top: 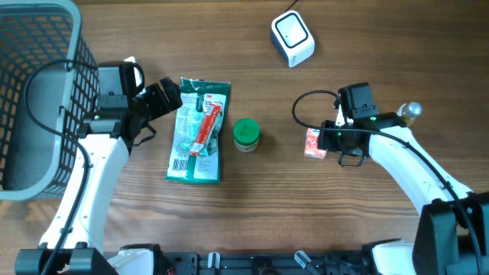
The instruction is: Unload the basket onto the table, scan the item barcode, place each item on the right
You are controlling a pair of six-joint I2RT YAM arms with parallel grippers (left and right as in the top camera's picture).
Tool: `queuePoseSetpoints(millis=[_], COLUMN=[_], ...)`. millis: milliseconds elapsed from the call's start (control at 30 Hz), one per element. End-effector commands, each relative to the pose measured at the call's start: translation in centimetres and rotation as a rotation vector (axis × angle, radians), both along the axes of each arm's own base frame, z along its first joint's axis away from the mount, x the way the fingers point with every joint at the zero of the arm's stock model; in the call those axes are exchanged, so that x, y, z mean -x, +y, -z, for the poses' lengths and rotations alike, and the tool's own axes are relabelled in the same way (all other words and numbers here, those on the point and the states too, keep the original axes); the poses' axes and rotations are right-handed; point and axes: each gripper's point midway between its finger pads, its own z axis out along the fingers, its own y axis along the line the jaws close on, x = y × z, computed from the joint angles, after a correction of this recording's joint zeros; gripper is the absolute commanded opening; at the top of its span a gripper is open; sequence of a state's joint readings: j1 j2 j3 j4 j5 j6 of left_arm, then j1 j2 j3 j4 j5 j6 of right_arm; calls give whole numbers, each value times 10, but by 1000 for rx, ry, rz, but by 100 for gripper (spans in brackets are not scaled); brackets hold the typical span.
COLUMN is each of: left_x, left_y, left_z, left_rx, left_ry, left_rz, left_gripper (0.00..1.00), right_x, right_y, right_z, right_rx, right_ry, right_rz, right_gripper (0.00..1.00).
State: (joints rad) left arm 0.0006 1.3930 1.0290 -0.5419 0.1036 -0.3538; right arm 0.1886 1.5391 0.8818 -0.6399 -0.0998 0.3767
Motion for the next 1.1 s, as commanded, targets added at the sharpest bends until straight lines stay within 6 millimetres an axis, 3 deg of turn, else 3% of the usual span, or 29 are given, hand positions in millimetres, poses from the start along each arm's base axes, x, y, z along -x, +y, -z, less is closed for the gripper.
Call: queuePoseSetpoints(millis=[0, 233, 1067], left_x=[-4, -4, -4], left_y=[0, 0, 0], left_z=[-12, -12, -12], left_rx=[5, 5, 5], left_ry=[-33, -33, -32], left_rz=[7, 7, 7], left_gripper=[100, 100, 100], right_x=[5, 7, 5], right_y=[-2, -3, 4], right_z=[13, 27, 31], right_rx=[7, 1, -41], right_ry=[22, -10, -32], right_rz=[20, 21, 10], right_gripper=[51, 51, 51])
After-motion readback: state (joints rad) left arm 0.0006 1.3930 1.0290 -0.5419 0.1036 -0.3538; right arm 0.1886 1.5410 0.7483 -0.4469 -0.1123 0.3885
